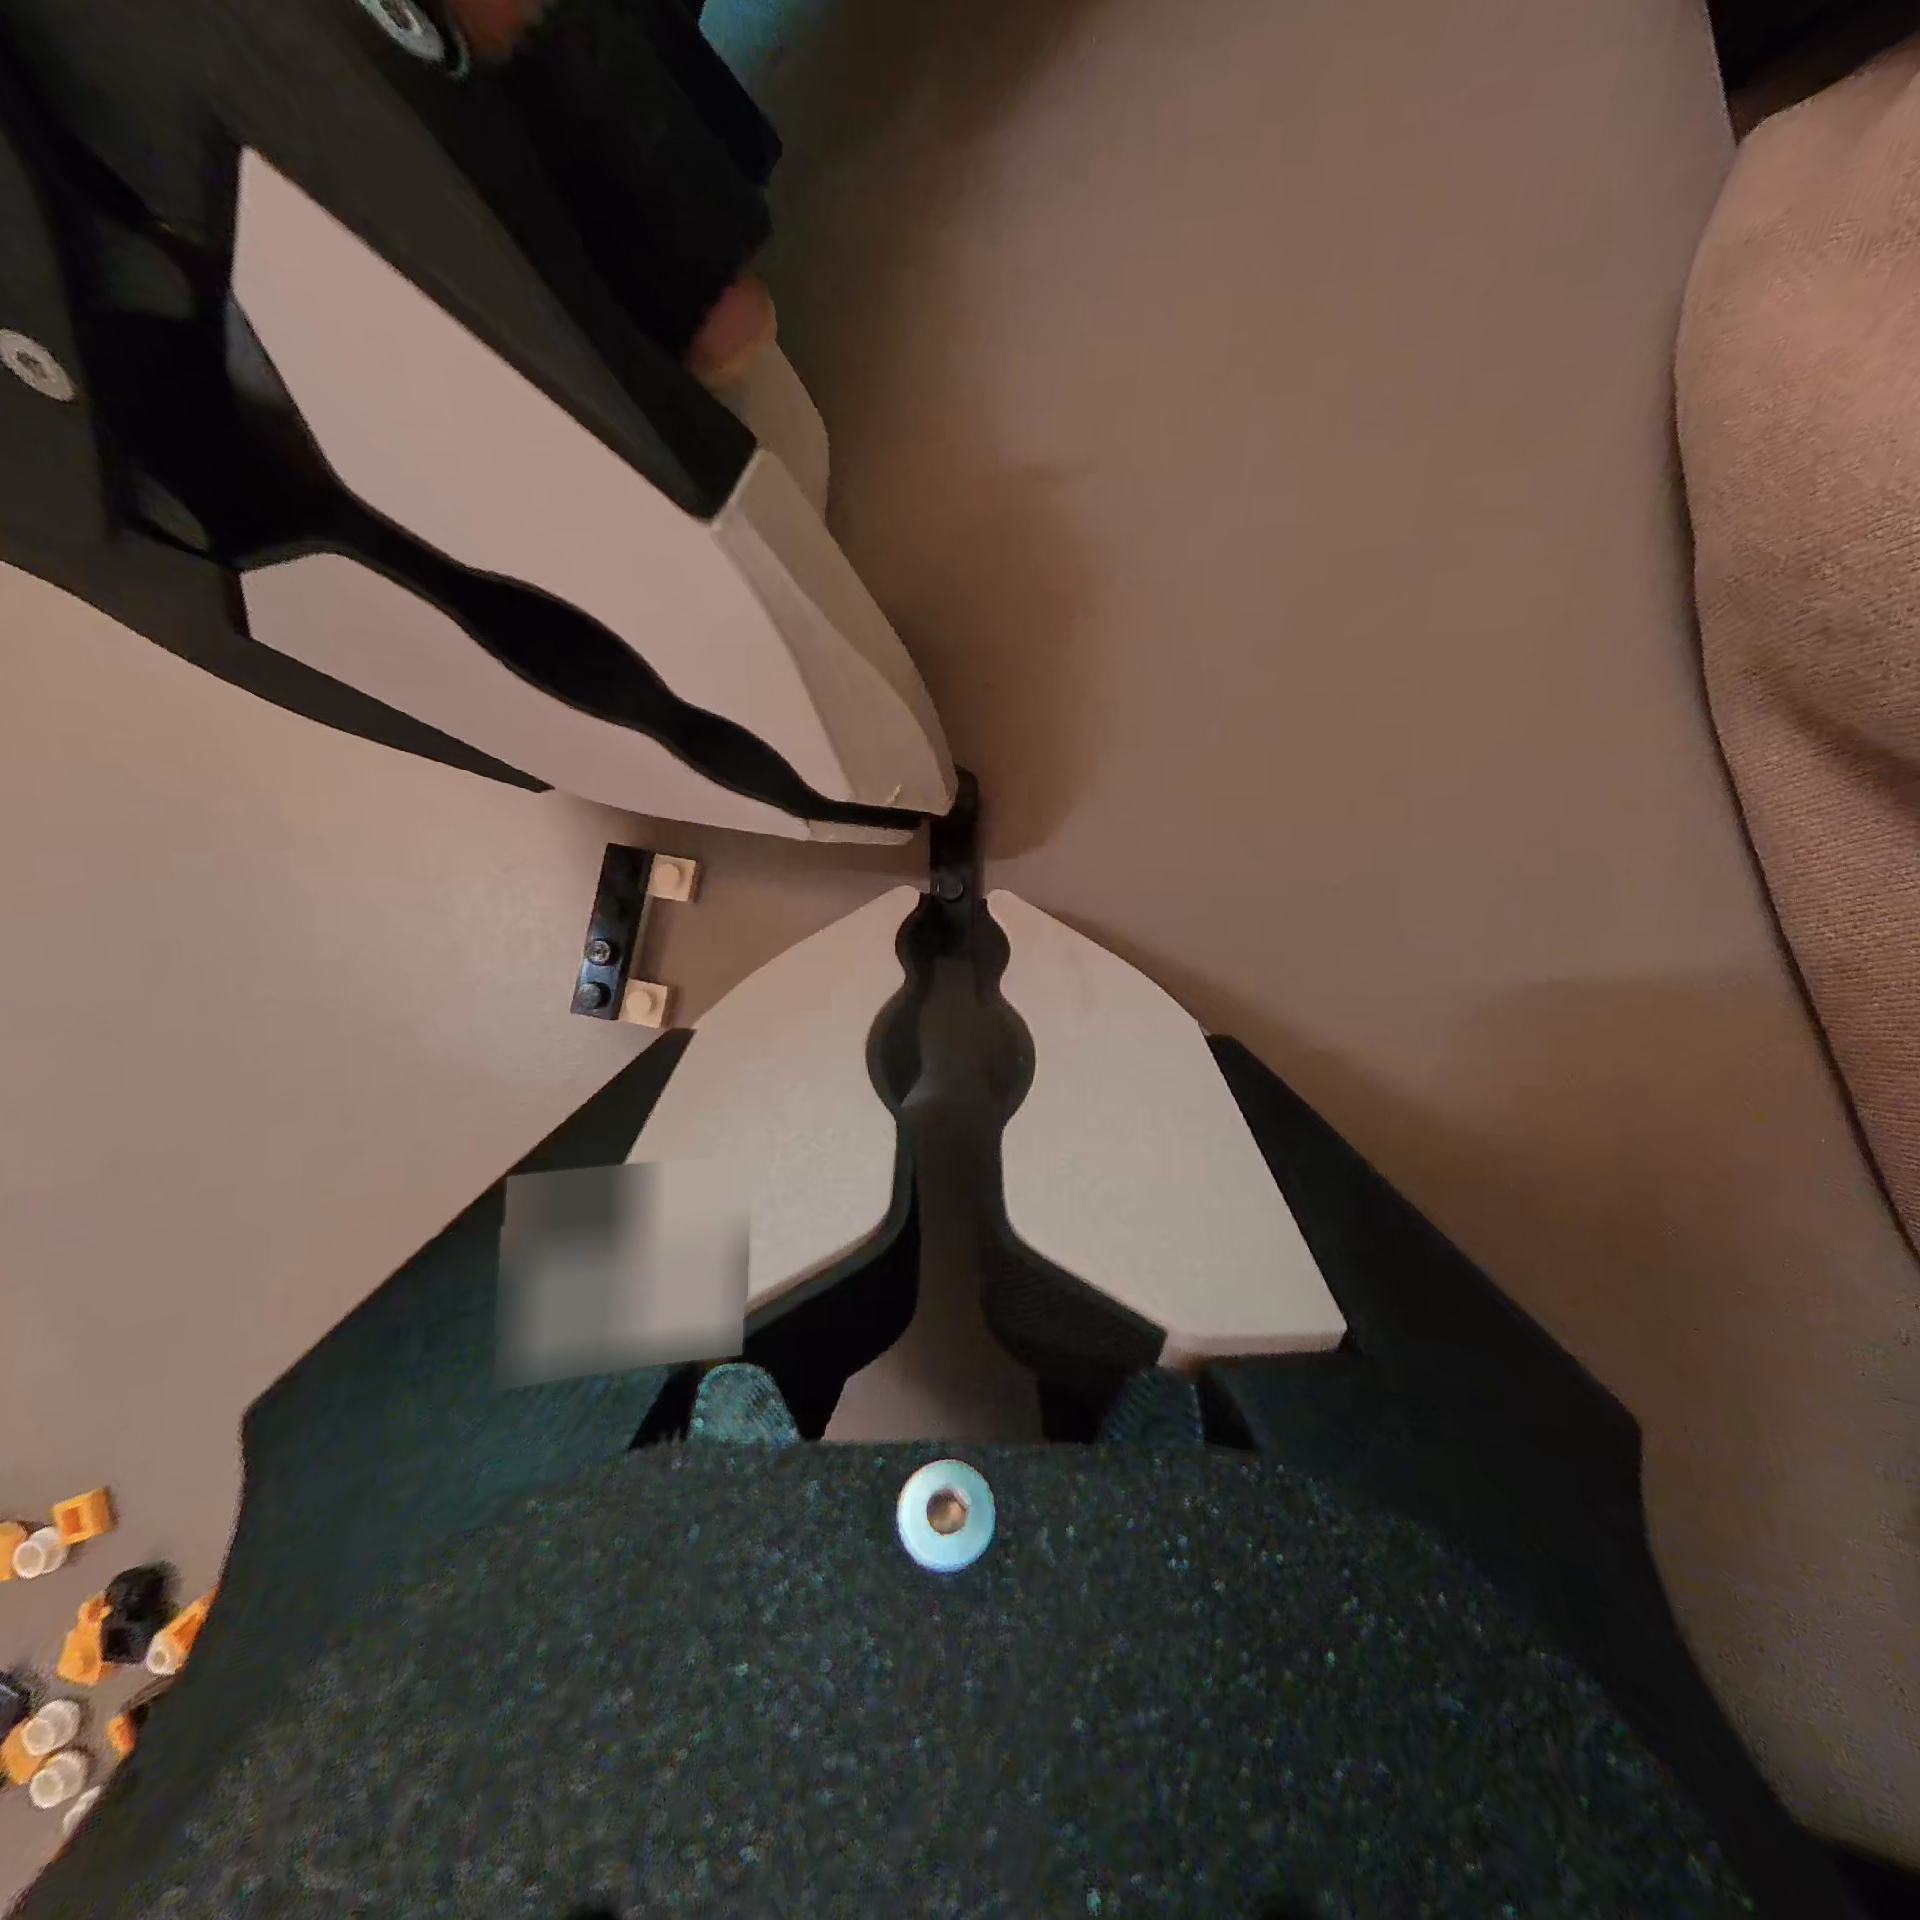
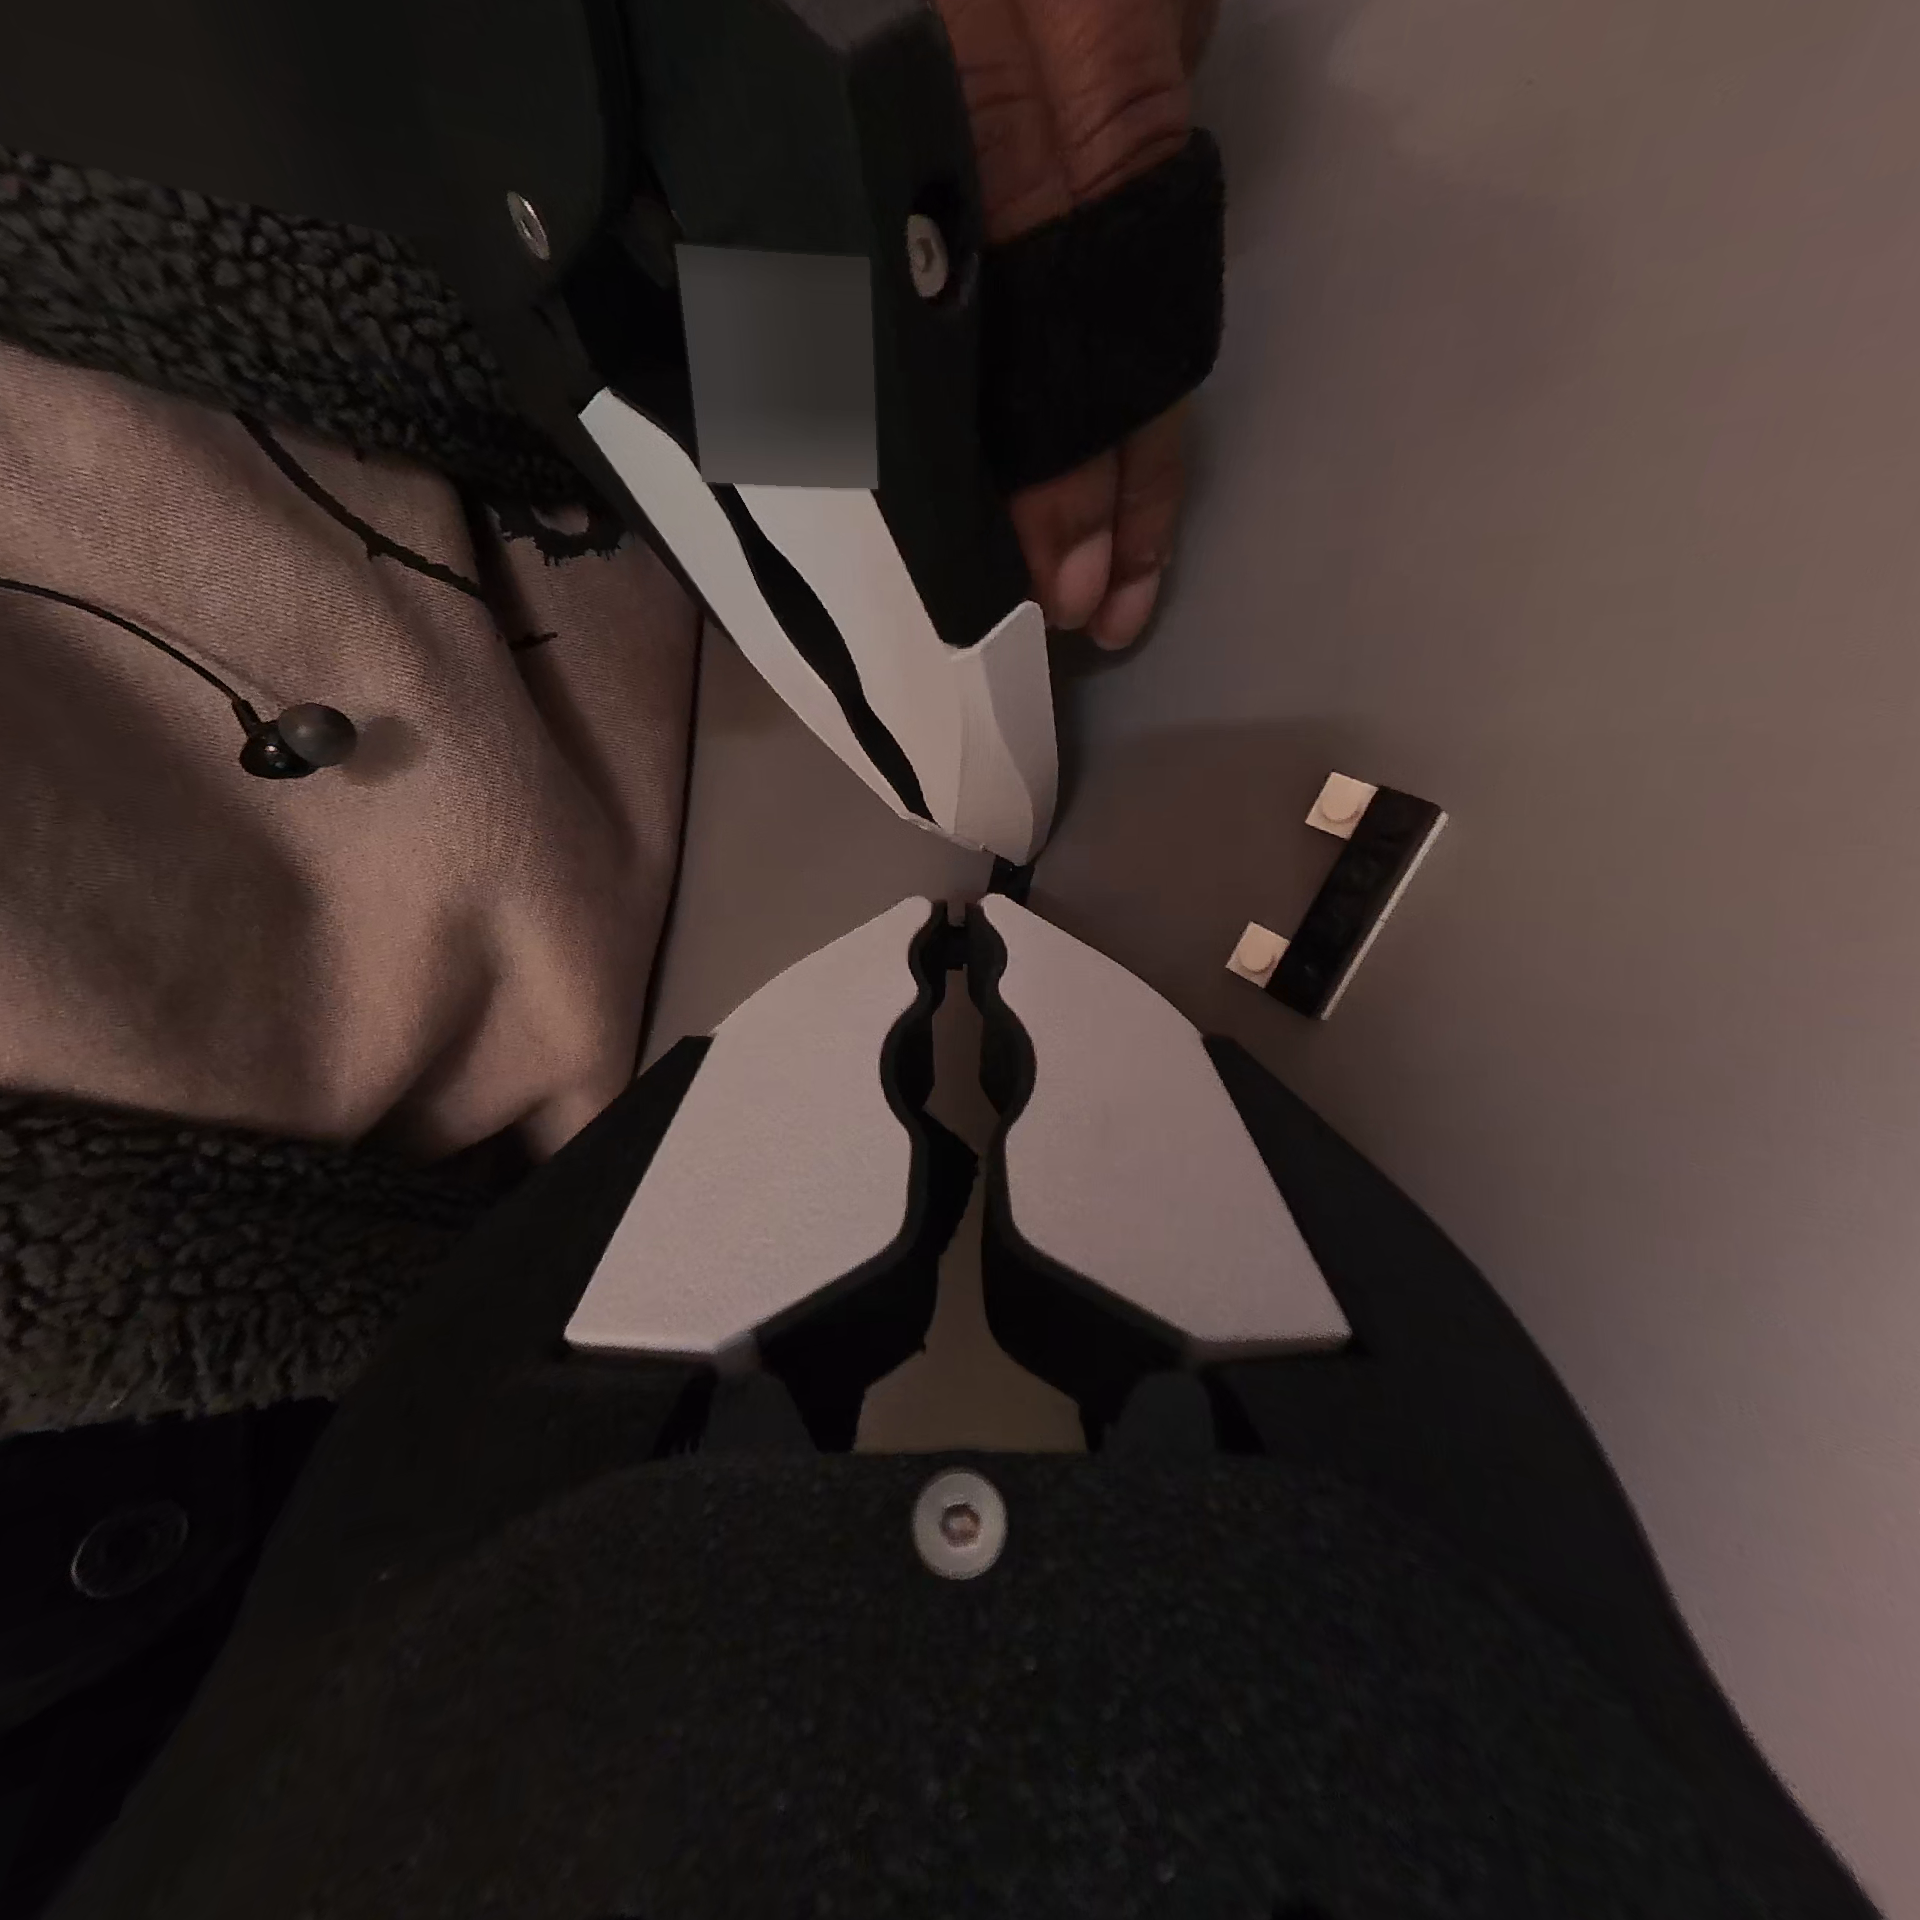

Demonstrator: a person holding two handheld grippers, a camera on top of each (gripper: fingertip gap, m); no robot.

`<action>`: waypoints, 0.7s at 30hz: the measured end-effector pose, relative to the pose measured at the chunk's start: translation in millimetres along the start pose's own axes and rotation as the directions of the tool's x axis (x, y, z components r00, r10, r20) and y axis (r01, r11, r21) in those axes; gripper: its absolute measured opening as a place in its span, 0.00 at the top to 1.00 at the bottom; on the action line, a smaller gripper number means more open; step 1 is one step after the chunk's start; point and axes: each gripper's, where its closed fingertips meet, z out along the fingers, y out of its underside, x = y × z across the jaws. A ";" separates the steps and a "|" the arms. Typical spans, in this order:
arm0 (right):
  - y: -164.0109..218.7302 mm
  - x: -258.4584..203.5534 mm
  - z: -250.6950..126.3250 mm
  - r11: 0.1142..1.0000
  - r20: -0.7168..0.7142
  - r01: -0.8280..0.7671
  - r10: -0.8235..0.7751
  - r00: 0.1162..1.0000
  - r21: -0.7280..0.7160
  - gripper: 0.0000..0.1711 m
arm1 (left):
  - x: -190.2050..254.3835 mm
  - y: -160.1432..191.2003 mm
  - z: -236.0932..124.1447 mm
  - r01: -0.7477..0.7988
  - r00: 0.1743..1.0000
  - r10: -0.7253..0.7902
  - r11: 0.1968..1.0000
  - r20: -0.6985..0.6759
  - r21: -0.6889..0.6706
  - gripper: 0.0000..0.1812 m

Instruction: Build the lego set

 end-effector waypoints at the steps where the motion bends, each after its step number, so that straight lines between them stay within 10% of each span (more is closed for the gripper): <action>1: 0.0 0.7 -0.3 1.000 -0.002 -0.005 0.005 1.000 0.001 0.98 | 0.0 0.1 -0.1 -0.008 1.000 0.008 1.000 0.002 0.002 0.97; 21: 2.6 5.6 1.1 0.999 -0.082 -0.017 0.015 0.997 -0.027 0.98 | 1.0 -6.7 -6.6 -0.060 0.998 0.059 0.998 0.023 0.038 0.94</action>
